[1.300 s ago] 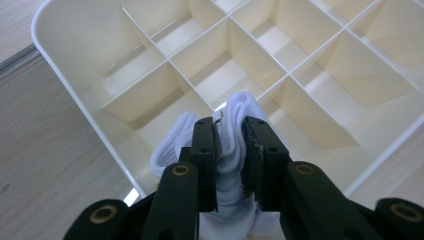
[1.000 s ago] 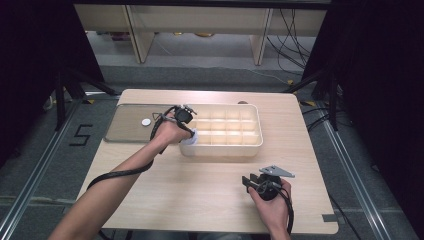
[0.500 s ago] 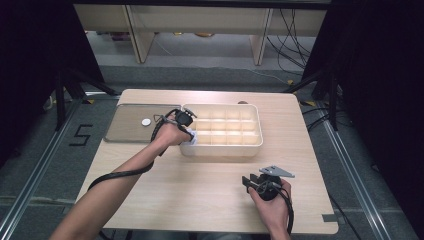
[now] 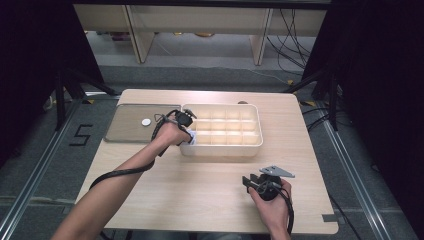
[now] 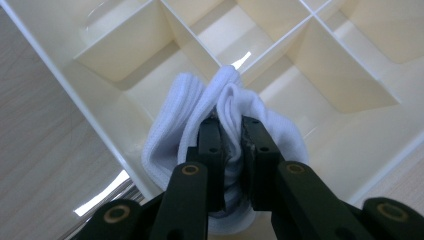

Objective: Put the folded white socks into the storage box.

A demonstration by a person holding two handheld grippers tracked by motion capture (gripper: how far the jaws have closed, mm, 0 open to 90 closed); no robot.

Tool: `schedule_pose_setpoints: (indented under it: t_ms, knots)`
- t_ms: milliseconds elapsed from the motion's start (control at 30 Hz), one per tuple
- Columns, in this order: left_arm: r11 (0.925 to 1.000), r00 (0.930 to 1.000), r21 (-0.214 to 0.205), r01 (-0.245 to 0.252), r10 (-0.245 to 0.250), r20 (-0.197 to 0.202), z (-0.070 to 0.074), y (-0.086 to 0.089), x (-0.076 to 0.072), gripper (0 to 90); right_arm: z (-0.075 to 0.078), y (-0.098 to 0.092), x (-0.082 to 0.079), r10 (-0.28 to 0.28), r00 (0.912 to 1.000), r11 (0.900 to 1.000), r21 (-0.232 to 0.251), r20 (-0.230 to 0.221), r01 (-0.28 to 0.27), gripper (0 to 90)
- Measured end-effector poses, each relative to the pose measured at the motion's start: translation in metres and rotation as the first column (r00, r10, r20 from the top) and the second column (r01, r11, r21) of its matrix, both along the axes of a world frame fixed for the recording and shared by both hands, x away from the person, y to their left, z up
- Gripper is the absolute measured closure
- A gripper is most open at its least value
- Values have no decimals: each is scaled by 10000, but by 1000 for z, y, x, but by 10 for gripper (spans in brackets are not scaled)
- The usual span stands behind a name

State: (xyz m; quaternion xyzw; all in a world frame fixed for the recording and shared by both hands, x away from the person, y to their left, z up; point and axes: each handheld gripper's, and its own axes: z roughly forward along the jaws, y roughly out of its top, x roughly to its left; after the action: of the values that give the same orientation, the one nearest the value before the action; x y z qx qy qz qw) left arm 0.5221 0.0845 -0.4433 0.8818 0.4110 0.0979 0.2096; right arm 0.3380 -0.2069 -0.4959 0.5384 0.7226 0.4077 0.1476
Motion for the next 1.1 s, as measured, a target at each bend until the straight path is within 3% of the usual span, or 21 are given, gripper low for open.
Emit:
schedule_pose_setpoints:
  t_ms: [133,200,333,467,733,800,900,1100]
  knots:
    - [9999,9999,80,-75,75,-84,-1,-2,0,807,1,0,0,-30,10000,10000,-87,-17,30,631]
    - [9996,9998,253,133,-129,-163,-1,0,1,807,1,0,-1,-14,10000,10000,-59,-43,14,631]
    - [9999,9996,-11,-164,164,-234,-3,-1,1,807,0,0,0,-82,10000,9998,-168,-47,81,631]
    - [10000,9996,-10,-13,12,-282,-2,2,2,806,0,1,0,-28,10000,9999,-124,-51,27,630]
    - [9962,9989,-831,-253,219,-417,-1,8,3,778,0,-1,0,-15,10000,10000,69,6,15,624]
    - [9979,9994,-647,36,-58,-334,1,11,3,764,0,-2,0,-36,10000,9999,133,-8,36,620]
    - [9950,9993,-957,-276,249,-297,2,12,1,729,1,-2,0,-124,9999,9999,90,-4,124,616]
    - [9902,9993,-1357,-342,316,-212,6,16,-1,657,0,-1,0,-88,10000,10000,33,45,88,614]
